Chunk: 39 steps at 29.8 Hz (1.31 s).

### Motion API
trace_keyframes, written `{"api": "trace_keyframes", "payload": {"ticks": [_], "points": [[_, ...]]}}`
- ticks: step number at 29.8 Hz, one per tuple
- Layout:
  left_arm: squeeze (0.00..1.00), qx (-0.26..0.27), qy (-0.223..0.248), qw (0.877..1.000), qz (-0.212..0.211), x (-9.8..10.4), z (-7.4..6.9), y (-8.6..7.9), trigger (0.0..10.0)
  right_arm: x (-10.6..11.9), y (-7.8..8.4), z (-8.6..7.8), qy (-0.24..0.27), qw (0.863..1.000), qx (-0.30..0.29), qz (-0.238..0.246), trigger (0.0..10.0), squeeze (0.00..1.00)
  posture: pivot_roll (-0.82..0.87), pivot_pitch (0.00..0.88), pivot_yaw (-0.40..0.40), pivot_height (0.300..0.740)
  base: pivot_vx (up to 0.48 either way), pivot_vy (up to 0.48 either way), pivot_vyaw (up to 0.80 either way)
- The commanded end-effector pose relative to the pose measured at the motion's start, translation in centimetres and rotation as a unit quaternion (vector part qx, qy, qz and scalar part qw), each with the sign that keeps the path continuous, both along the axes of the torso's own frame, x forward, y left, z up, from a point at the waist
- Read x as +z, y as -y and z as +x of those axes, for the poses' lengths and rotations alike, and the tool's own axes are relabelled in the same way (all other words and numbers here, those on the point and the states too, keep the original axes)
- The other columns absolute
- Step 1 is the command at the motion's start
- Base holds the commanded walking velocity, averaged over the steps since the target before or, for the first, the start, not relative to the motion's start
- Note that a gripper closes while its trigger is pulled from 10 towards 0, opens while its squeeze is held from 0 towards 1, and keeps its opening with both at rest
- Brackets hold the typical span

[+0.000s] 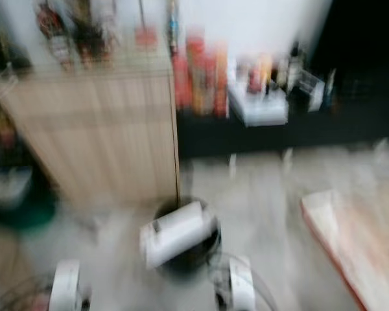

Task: Picking trash to rubbish bin

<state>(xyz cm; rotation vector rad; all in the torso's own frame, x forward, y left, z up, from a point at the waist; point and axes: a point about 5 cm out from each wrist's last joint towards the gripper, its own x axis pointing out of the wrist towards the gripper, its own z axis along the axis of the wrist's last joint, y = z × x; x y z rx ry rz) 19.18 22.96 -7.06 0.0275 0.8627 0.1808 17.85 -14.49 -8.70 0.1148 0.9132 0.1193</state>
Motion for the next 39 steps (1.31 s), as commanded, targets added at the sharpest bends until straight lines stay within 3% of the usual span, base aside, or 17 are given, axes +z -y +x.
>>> {"api": "trace_keyframes", "payload": {"ticks": [1, 20, 39], "points": [[0.00, 0.001, 0.003, 1.000, -0.007, -0.03, 0.14, 0.44, 10.0, 0.04, 0.61, 0.09, 0.000, 1.000, -0.005, -0.006, 10.0, 0.00, 0.01, 0.002, -0.019, 0.740, -0.296, 0.000, 0.00], [0.00, 0.001, 0.001, 1.000, -0.009, -0.10, 0.07, 0.59, 10.0, 0.00, 0.73, -0.03, 0.000, 1.000, -0.008, -0.006, 10.0, 0.00, 0.01, 0.010, -0.022, 0.740, -0.297, 0.000, 0.00], [0.00, -0.001, 0.000, 1.000, -0.004, -0.10, 0.11, 0.65, 10.0, 0.09, 0.83, 0.14, 0.005, 1.000, -0.016, -0.006, 10.0, 0.00, 0.01, 0.011, -0.024, 0.740, 0.000, 0.000, 0.00]]}}
